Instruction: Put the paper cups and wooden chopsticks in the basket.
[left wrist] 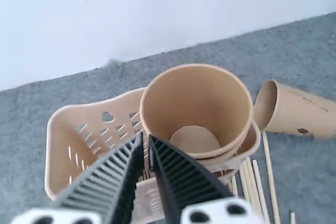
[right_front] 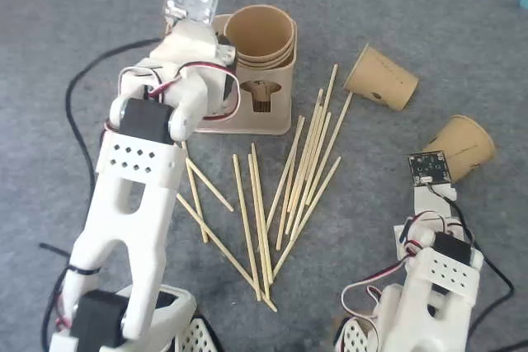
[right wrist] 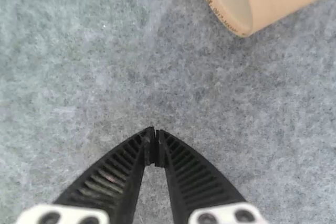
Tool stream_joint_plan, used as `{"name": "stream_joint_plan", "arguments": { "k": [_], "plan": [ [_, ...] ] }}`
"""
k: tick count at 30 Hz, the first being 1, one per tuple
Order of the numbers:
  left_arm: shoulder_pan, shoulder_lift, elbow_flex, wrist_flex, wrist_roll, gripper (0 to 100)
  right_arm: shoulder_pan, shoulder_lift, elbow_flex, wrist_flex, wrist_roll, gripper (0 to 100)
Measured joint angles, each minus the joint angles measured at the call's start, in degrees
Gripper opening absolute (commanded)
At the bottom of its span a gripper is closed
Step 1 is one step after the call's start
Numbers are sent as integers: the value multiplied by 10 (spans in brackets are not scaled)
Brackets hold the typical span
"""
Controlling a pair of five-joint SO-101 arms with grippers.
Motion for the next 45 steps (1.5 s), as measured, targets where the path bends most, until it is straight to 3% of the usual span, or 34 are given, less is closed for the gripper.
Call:
{"name": "stream_joint_plan", "arguments": {
  "k": [7,14,21,29,36,45],
  "plan": [
    [0,-21,0,52,16,12,0,0,1,0,0,8],
    [0,-166,4,143,18,12,1,0,2,0,0,8],
    [-21,-278,129,216,16,12,1,0,2,0,0,8],
    [-154,-449,415,105,-19,12,-1,0,2,2,0,8],
    [-215,-577,654,3,-88,12,18,0,-76,69,46,8],
    [-239,-600,753,-57,-119,12,104,2,-305,134,68,8]
  ]
}}
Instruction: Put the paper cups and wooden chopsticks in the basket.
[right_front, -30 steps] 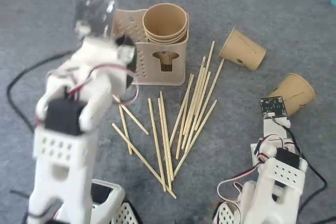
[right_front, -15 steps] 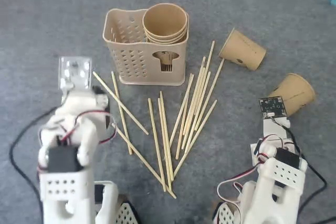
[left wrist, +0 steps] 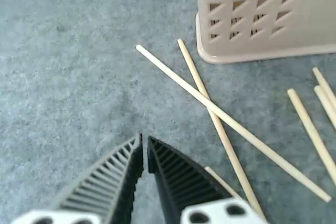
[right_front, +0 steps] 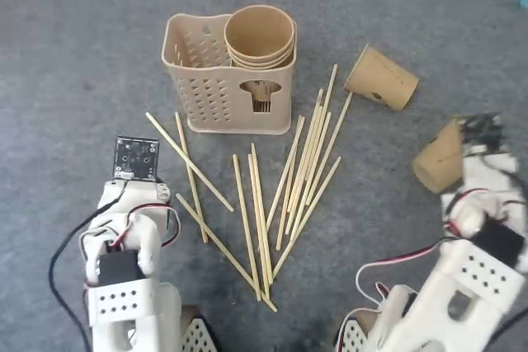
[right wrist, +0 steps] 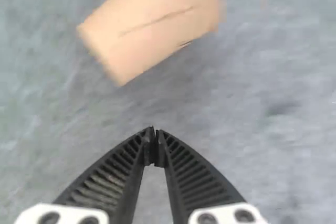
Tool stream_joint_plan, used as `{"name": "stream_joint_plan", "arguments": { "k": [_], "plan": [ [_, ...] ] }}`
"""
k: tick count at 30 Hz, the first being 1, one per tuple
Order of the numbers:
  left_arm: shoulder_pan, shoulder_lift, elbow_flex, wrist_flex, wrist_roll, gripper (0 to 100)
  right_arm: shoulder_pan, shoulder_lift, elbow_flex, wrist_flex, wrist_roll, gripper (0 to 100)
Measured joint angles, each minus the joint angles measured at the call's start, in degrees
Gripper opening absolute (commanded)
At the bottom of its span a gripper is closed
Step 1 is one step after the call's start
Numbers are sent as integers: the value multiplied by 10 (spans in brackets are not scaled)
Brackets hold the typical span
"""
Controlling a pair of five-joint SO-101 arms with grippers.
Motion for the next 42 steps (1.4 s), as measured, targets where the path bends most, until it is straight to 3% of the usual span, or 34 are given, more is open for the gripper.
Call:
{"name": "stream_joint_plan", "arguments": {
  "k": [6,13,19,25,33,42],
  "plan": [
    [-3,0,1,-1,-2,13,4,128,-170,16,-6,8],
    [-3,0,1,-1,-2,18,6,432,-434,63,-58,8],
    [-3,0,1,0,-2,117,7,678,-658,101,-98,8],
    [-3,0,1,1,-2,118,7,866,-837,108,-107,8],
    [-3,0,1,2,-2,118,-20,1002,-967,181,-108,8],
    [-3,0,1,2,-2,118,-81,1016,-1007,351,-86,8]
  ]
}}
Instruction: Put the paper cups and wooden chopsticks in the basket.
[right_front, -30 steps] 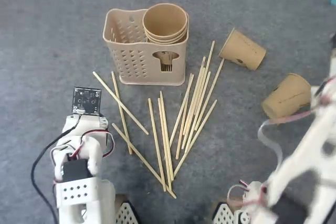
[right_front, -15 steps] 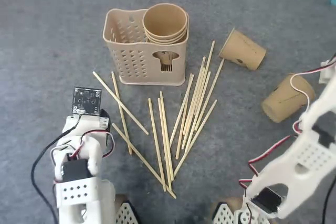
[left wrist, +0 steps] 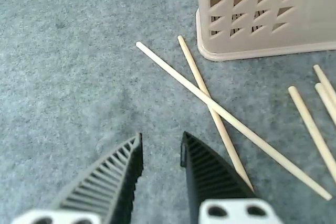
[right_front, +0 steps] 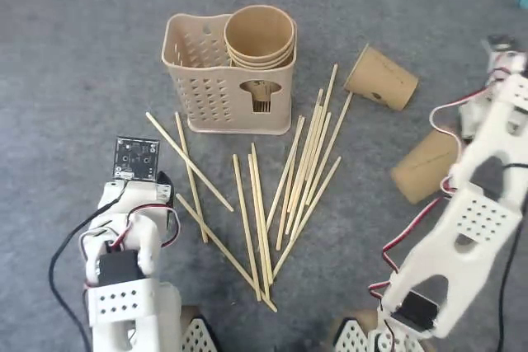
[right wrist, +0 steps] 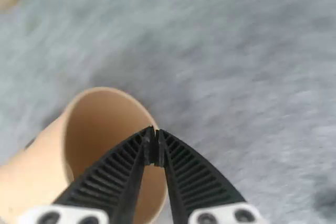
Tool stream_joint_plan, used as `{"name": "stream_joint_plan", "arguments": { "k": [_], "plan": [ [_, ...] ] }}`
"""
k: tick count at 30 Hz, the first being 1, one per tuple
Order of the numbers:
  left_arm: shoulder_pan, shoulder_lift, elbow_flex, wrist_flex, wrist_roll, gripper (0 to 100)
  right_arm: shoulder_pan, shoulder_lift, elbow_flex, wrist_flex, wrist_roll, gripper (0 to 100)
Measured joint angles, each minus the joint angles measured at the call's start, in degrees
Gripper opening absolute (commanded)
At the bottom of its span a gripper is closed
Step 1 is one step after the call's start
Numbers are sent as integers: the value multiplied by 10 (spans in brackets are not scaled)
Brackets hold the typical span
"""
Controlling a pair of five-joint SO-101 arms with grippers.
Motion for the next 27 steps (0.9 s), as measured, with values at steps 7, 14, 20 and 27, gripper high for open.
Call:
{"name": "stream_joint_plan", "arguments": {
  "k": [7,14,20,27],
  "plan": [
    [0,0,0,0,0,118,-16,-80,103,3,11,8],
    [0,0,0,0,0,118,-69,-242,283,3,25,8],
    [0,0,0,0,0,118,-165,-382,473,3,33,8],
    [0,0,0,0,0,118,-216,-565,561,3,33,9]
  ]
}}
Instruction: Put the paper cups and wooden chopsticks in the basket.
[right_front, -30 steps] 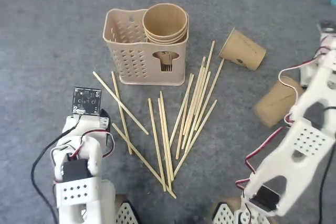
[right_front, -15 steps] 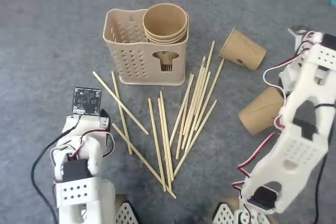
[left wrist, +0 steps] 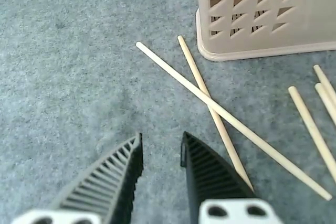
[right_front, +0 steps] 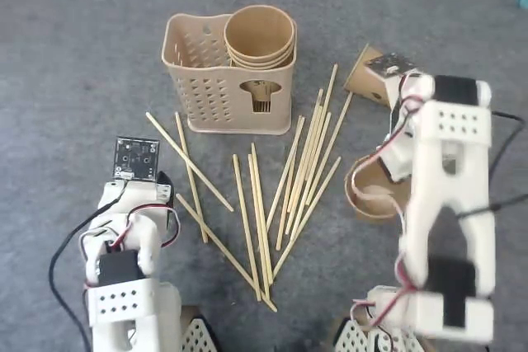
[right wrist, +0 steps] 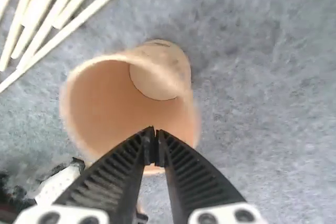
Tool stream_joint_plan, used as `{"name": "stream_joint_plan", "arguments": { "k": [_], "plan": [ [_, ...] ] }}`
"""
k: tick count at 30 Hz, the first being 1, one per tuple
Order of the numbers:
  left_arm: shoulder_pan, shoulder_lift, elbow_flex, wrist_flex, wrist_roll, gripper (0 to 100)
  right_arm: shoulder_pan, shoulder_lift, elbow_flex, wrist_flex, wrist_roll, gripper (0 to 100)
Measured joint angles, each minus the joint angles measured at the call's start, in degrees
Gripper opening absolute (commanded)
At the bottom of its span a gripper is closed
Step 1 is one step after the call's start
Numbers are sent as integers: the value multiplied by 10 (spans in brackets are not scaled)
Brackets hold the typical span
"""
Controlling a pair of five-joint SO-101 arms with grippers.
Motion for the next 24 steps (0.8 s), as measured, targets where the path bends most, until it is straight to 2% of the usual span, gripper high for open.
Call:
{"name": "stream_joint_plan", "arguments": {
  "k": [3,10,16,24],
  "plan": [
    [0,0,0,0,0,118,-6,-62,10,0,1,22],
    [0,0,0,0,0,123,5,-127,17,0,27,230],
    [0,0,0,0,0,123,49,-130,63,-14,60,169],
    [0,0,0,0,0,123,63,-130,203,-151,62,140]
  ]
}}
